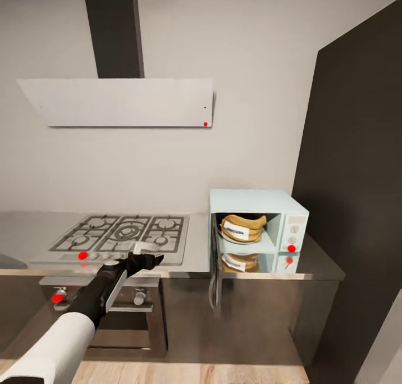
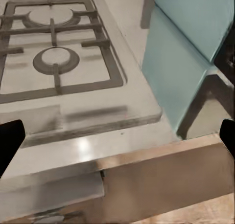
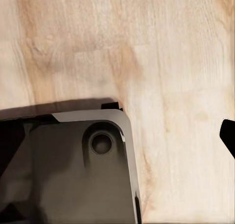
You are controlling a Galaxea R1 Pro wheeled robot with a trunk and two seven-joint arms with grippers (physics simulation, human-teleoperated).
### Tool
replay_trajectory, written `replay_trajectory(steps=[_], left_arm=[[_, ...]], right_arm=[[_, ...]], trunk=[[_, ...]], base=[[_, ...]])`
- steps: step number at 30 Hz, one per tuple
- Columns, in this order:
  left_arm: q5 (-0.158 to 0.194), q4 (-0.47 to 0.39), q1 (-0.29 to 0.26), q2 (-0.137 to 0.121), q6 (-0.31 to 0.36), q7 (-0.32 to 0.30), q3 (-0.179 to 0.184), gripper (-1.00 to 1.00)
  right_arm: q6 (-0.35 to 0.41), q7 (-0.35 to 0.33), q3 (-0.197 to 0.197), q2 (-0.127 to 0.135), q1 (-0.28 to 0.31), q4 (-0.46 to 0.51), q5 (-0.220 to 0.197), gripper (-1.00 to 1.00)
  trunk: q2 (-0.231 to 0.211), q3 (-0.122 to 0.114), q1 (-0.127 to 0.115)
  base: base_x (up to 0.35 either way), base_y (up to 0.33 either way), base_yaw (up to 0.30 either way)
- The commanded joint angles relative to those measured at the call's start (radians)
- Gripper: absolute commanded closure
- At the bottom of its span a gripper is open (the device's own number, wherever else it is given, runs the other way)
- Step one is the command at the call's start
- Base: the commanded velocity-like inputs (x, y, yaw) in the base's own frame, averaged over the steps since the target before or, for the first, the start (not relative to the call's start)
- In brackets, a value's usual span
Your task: In the kitchen, take the popcorn bag from the countertop, put it into the microwave, and heat it until the popcorn is cooked so the cooked popcorn ends up inside the bag.
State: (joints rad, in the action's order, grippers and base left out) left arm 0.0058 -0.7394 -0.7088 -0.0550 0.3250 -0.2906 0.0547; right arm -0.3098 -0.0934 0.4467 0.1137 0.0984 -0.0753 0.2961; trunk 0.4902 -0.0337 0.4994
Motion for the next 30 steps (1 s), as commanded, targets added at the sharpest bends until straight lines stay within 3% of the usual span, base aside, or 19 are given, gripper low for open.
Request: replay_trajectory(steps=[1, 3, 6, 24, 28, 30], left_arm=[[0.0, -0.002, 0.0, -0.003, 0.006, -0.004, 0.019, -1.0], [0.0, -0.002, 0.0, -0.006, 0.008, -0.018, 0.059, -1.0], [0.0, -0.003, 0.0, -0.005, 0.008, -0.025, 0.084, -1.0], [0.0, -0.002, 0.0, -0.005, 0.008, -0.025, 0.09, -1.0], [0.0, -0.002, 0.0, -0.001, 0.009, -0.025, 0.168, -1.0], [0.0, -0.003, 0.0, 0.004, 0.008, -0.024, 0.184, -1.0]], right_arm=[[-0.006, -0.002, 0.008, 0.001, 0.001, -0.004, 0.006, -1.0], [-0.006, -0.002, 0.008, 0.001, 0.001, -0.004, 0.006, -1.0], [-0.006, -0.002, 0.007, 0.003, 0.001, -0.004, 0.006, -1.0], [-0.005, -0.002, 0.003, 0.003, 0.001, -0.004, 0.006, -1.0], [-0.005, -0.004, 0.003, 0.003, 0.001, -0.004, 0.006, -1.0], [0.006, -0.005, 0.003, 0.003, 0.001, -0.004, 0.006, -1.0]], trunk=[[0.001, 0.0, 0.0], [0.001, 0.0, 0.0], [0.001, 0.0, 0.0], [0.001, 0.0, 0.0], [0.001, 0.0, 0.0], [0.001, 0.0, 0.0]], base=[[0.0, 0.0, -0.278], [0.0, 0.0, -0.278], [0.0, 0.0, -0.278], [0.0, 0.0, -0.278], [0.0, 0.0, -0.278], [0.0, 0.0, -0.278]])
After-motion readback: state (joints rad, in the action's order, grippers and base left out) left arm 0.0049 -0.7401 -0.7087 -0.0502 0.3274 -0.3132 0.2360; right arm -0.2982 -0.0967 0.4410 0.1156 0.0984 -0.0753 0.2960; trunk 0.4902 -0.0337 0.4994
